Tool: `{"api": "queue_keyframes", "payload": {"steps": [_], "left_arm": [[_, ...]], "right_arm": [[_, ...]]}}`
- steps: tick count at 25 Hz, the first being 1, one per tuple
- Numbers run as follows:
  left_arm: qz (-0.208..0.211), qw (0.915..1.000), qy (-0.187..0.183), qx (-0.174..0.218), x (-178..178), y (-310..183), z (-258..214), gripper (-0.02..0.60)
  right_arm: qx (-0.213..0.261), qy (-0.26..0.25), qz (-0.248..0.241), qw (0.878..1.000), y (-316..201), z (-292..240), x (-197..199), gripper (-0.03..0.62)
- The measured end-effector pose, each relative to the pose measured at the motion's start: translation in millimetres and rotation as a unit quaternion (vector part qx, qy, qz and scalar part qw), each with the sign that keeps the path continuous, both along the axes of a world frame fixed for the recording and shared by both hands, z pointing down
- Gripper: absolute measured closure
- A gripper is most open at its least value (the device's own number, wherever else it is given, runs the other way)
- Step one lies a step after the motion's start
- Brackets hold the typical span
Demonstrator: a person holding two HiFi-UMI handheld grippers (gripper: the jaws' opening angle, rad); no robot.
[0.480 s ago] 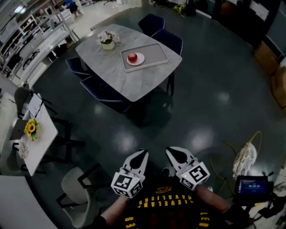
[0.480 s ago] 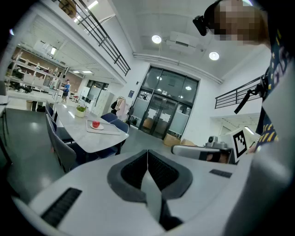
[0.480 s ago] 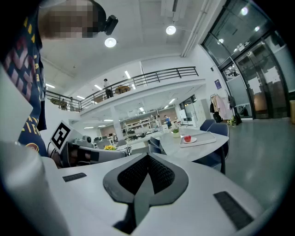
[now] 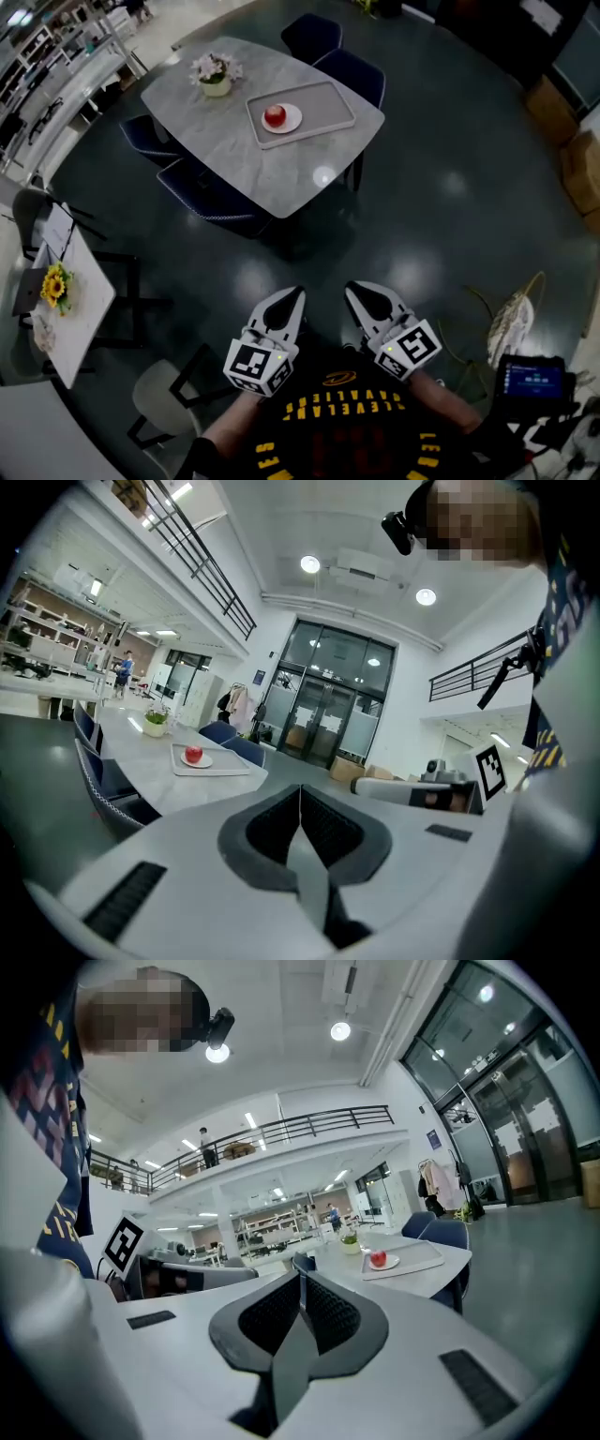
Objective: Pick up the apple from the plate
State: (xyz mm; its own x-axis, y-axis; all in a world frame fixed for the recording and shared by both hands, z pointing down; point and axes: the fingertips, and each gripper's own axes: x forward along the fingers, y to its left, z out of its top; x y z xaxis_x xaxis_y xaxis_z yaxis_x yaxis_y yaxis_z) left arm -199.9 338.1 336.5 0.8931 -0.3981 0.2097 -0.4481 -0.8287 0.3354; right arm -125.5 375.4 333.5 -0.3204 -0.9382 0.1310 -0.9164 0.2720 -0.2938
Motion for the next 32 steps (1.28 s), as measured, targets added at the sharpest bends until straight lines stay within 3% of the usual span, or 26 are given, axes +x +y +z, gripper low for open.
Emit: {"api": "queue_keyframes", "payload": {"steps": [9,16,23,32], "left_arm": [[0.022,0.9995,0.021,0.003,-9,-68,-12,0.574],[0.032,0.9992,0.015,-0.02,19,-96,-1,0.574],[0.01,0.9999,-0.001,-0.009,73,-144,4,0.574],[-0.041,0.999,-0.017,0.013,177,-195,-7,0.574]], "right_arm": [[-0.024,0.033,0.024,0.999,-70,-1,-14,0.582],[-0.048,0.021,0.032,0.998,-97,12,7,0.582],[-0.036,0.003,0.008,0.999,-149,20,62,0.583],[-0.029,-0.008,-0.046,0.998,-207,18,164,0.583]]}}
